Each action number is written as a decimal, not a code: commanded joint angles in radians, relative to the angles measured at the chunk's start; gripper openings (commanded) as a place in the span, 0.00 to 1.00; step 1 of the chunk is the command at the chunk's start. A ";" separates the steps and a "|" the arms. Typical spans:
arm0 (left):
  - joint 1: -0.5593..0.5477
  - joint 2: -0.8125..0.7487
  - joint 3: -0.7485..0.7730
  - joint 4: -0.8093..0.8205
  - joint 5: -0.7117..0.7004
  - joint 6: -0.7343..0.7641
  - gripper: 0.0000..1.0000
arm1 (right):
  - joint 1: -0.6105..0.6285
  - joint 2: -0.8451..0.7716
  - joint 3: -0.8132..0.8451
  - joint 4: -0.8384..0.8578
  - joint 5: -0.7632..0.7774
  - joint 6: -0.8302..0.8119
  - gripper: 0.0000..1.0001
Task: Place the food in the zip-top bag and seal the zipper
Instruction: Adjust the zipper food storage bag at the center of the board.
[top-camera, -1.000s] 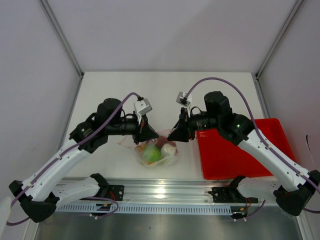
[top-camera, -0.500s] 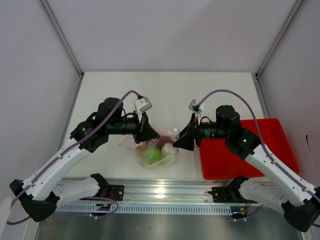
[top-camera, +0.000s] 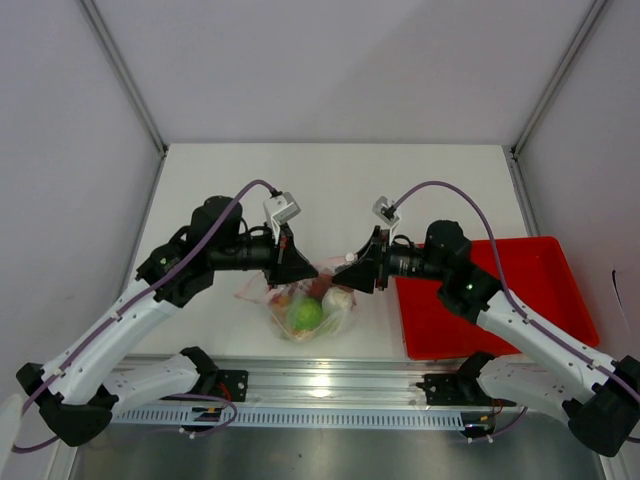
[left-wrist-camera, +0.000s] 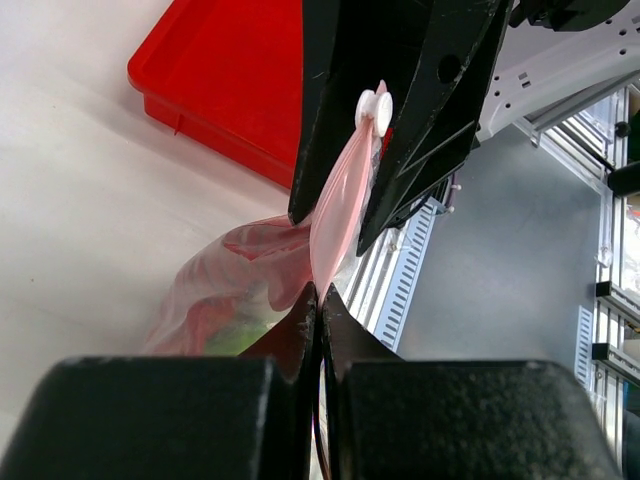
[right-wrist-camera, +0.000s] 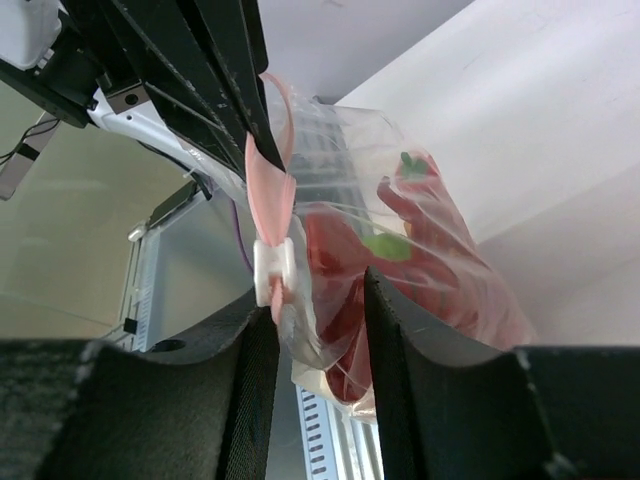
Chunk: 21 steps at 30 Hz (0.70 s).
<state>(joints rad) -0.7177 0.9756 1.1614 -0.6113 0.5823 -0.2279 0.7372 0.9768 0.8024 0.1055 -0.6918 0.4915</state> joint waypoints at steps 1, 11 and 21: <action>0.000 -0.032 0.017 0.058 0.039 -0.025 0.01 | 0.019 -0.009 0.014 0.111 0.038 0.024 0.37; 0.000 -0.083 0.012 0.085 0.039 -0.030 0.58 | 0.024 0.025 -0.002 0.154 0.018 0.070 0.00; -0.003 0.032 0.184 0.101 0.093 -0.110 0.74 | 0.030 0.026 0.057 0.076 -0.086 0.021 0.00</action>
<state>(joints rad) -0.7177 0.9558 1.2827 -0.5339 0.6353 -0.2924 0.7601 1.0039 0.8028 0.1783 -0.7235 0.5385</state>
